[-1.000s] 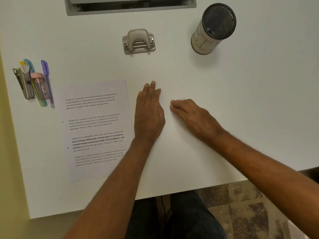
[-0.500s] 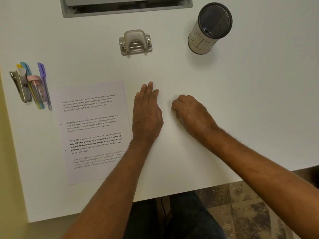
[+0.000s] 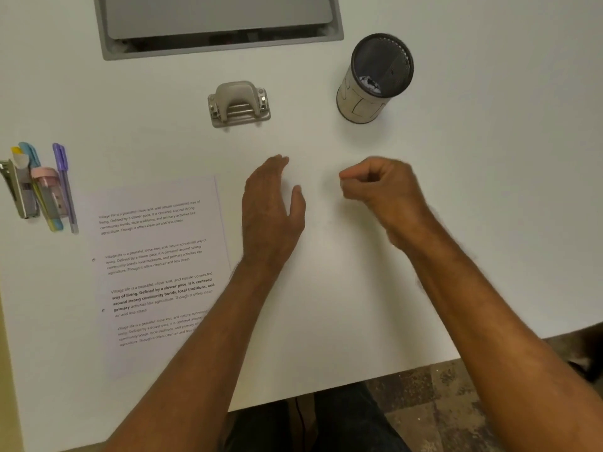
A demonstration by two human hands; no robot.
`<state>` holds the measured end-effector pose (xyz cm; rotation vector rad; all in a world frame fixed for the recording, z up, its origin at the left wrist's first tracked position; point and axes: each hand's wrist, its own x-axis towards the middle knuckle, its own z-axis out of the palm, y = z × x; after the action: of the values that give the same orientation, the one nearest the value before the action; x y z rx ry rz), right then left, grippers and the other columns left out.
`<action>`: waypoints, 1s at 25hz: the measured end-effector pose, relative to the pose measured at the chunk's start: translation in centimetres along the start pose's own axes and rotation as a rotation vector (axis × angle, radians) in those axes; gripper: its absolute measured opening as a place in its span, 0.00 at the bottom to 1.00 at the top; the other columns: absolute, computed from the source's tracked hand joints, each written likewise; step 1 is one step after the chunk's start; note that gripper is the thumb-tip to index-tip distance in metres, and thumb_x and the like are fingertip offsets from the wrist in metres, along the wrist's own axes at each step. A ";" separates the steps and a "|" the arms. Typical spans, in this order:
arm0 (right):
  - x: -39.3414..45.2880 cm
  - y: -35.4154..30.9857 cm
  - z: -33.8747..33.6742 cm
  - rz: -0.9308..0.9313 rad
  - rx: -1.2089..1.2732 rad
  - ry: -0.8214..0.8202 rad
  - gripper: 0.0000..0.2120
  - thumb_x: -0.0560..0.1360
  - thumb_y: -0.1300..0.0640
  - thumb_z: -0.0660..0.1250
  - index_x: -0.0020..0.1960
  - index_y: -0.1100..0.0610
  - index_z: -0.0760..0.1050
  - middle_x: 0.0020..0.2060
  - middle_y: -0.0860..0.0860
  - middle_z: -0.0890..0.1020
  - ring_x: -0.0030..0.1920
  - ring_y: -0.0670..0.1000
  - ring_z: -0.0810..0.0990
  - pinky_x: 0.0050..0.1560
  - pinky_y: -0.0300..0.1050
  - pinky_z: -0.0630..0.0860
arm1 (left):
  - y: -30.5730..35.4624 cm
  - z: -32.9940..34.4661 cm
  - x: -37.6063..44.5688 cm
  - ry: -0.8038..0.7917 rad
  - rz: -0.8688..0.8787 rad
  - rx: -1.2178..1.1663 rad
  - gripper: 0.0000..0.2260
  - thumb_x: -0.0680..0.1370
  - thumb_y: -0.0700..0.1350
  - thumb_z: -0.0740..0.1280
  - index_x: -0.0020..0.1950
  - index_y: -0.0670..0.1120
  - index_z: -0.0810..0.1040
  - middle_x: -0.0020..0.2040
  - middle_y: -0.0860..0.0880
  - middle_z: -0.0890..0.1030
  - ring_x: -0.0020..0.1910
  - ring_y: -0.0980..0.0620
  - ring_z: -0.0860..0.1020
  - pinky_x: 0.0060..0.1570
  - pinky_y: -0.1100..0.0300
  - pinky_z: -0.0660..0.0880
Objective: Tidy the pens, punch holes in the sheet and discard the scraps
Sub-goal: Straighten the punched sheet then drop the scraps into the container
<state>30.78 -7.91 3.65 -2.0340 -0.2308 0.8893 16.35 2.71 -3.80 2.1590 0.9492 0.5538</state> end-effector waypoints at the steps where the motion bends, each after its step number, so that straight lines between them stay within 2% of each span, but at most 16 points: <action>1: 0.4 -1.4 -0.8 -0.050 0.025 0.028 0.10 0.71 0.66 0.76 0.42 0.51 0.85 0.39 0.52 0.86 0.39 0.47 0.83 0.49 0.44 0.83 | 0.9 0.2 1.4 -0.023 0.002 -0.038 0.23 0.80 0.45 0.68 0.75 0.42 0.71 0.72 0.45 0.75 0.72 0.48 0.72 0.75 0.55 0.67; 4: 2.6 -5.5 -3.2 -0.233 -0.002 0.156 0.08 0.68 0.61 0.76 0.40 0.49 0.84 0.36 0.47 0.86 0.37 0.44 0.82 0.44 0.41 0.81 | 3.7 1.3 6.3 -0.113 -0.018 -0.144 0.31 0.77 0.51 0.73 0.77 0.43 0.67 0.74 0.46 0.72 0.72 0.48 0.71 0.73 0.53 0.69; 6: 4.5 -7.7 -4.3 -0.328 -0.101 0.221 0.06 0.68 0.59 0.76 0.40 0.47 0.84 0.36 0.41 0.85 0.39 0.40 0.84 0.46 0.38 0.82 | 5.0 2.3 9.4 -0.187 -0.040 -0.201 0.39 0.74 0.54 0.76 0.79 0.44 0.63 0.77 0.47 0.69 0.74 0.48 0.70 0.73 0.49 0.70; 8: 6.4 -8.8 -4.8 -0.363 -0.252 0.267 0.07 0.70 0.60 0.74 0.44 0.48 0.85 0.39 0.40 0.85 0.43 0.40 0.85 0.49 0.37 0.83 | 6.0 3.3 11.8 -0.262 -0.051 -0.244 0.45 0.71 0.56 0.78 0.81 0.44 0.58 0.79 0.47 0.66 0.76 0.48 0.68 0.74 0.47 0.69; 10: 8.1 -9.1 -4.9 -0.383 -0.398 0.292 0.08 0.74 0.61 0.72 0.49 0.51 0.85 0.43 0.42 0.85 0.46 0.42 0.84 0.50 0.36 0.83 | 6.7 4.1 13.1 -0.310 -0.039 -0.257 0.49 0.70 0.56 0.79 0.82 0.45 0.57 0.79 0.47 0.65 0.76 0.47 0.67 0.74 0.45 0.69; 15: 10.3 -8.4 -5.0 -0.470 -0.603 0.286 0.09 0.80 0.60 0.69 0.56 0.52 0.86 0.54 0.49 0.87 0.53 0.47 0.85 0.58 0.42 0.83 | 7.1 5.8 14.0 -0.285 -0.004 -0.255 0.48 0.69 0.56 0.80 0.81 0.43 0.59 0.78 0.47 0.68 0.75 0.47 0.69 0.73 0.46 0.71; 20: 10.1 -8.0 -4.9 -0.560 -0.618 0.345 0.08 0.77 0.62 0.69 0.52 0.52 0.83 0.53 0.50 0.84 0.49 0.46 0.81 0.52 0.41 0.82 | 7.4 6.0 14.0 -0.251 0.003 -0.245 0.42 0.73 0.56 0.77 0.79 0.43 0.62 0.76 0.45 0.71 0.74 0.47 0.71 0.73 0.48 0.72; 25: 9.8 -7.9 -4.7 -0.563 -0.700 0.318 0.09 0.81 0.58 0.68 0.59 0.53 0.83 0.56 0.53 0.83 0.54 0.51 0.83 0.55 0.42 0.81 | 7.2 5.8 14.1 -0.251 0.018 -0.233 0.39 0.73 0.56 0.76 0.78 0.43 0.65 0.73 0.47 0.74 0.71 0.48 0.72 0.72 0.50 0.72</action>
<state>42.37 -1.71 6.62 -2.4958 -0.9865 0.1175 32.27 7.54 -0.90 1.9725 0.6934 0.3705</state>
